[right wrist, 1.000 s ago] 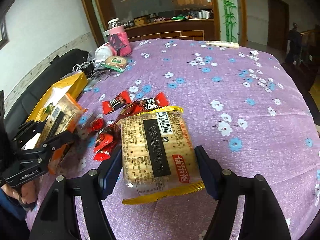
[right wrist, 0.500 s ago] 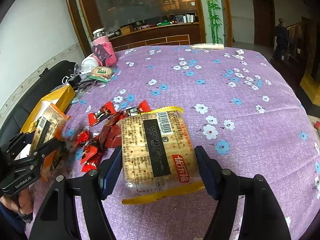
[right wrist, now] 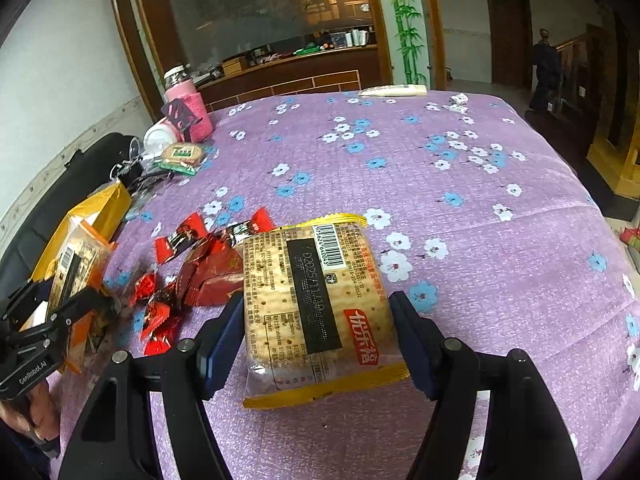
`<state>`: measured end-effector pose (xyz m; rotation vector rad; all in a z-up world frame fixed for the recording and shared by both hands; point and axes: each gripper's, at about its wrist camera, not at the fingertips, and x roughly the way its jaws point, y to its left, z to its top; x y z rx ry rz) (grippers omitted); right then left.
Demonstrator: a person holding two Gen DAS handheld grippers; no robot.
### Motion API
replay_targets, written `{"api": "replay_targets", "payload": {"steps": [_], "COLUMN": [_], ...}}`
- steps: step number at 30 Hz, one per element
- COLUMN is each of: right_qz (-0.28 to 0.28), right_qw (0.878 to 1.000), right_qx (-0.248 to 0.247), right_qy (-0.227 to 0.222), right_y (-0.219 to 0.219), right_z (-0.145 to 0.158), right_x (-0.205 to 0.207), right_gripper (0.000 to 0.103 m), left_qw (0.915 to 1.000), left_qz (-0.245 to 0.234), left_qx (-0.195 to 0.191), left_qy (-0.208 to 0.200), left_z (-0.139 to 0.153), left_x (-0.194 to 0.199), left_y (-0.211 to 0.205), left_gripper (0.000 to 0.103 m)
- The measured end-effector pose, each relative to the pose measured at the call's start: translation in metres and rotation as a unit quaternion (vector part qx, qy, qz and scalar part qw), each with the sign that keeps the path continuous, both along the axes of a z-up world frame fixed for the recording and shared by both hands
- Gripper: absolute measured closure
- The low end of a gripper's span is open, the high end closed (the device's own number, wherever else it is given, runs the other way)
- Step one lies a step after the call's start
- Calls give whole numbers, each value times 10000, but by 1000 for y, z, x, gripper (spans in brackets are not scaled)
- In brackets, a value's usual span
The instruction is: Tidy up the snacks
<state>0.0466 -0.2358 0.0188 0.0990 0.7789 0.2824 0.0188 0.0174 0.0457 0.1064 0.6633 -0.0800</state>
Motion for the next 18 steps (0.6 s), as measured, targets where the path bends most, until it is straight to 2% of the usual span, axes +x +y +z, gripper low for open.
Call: {"api": "replay_targets", "payload": {"steps": [7, 18], "right_qz": [7, 23], "right_qw": [10000, 9974], "right_qx": [61, 665], "right_qy": [-36, -277], "right_y": [8, 29], "right_z": [3, 27], "right_x": [-5, -30], "right_gripper": [33, 33], "left_qw": [10000, 9999], "left_qz": [-9, -27], "left_qx": [-5, -67], "left_qy": [-1, -113], "left_z": [0, 5], "left_x": [0, -6], "left_y": [0, 1], "left_gripper": [45, 45]}}
